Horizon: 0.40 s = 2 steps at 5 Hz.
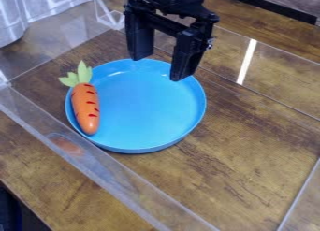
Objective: Remove the carrot from inside the blue tray and put it on the table
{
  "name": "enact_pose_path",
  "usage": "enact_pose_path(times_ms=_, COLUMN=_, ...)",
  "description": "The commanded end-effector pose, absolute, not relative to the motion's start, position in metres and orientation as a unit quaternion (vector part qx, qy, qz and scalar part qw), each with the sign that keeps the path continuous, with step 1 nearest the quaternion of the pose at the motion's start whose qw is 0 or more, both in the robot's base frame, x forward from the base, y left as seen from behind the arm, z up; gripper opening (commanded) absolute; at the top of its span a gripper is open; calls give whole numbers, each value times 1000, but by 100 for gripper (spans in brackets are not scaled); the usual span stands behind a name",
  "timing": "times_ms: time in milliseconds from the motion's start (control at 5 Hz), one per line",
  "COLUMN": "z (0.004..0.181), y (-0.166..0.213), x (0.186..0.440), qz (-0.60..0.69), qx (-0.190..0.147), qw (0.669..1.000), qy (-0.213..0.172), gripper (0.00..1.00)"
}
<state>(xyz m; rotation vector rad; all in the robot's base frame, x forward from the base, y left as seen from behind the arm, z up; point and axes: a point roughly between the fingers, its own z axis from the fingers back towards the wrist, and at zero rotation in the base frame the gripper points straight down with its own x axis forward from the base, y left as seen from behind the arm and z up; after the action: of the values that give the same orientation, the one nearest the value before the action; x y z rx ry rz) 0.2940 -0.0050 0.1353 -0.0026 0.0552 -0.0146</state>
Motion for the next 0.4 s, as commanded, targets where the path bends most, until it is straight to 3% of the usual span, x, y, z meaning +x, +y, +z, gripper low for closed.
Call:
enact_pose_path(times_ms=0, z=131, y=-4, x=293, qz=-5, qx=-3, qw=999, qy=33, gripper=100)
enact_pose_path(times_ms=200, z=128, y=11, x=287, qz=29, qx=-8, qw=999, qy=33, gripper=100)
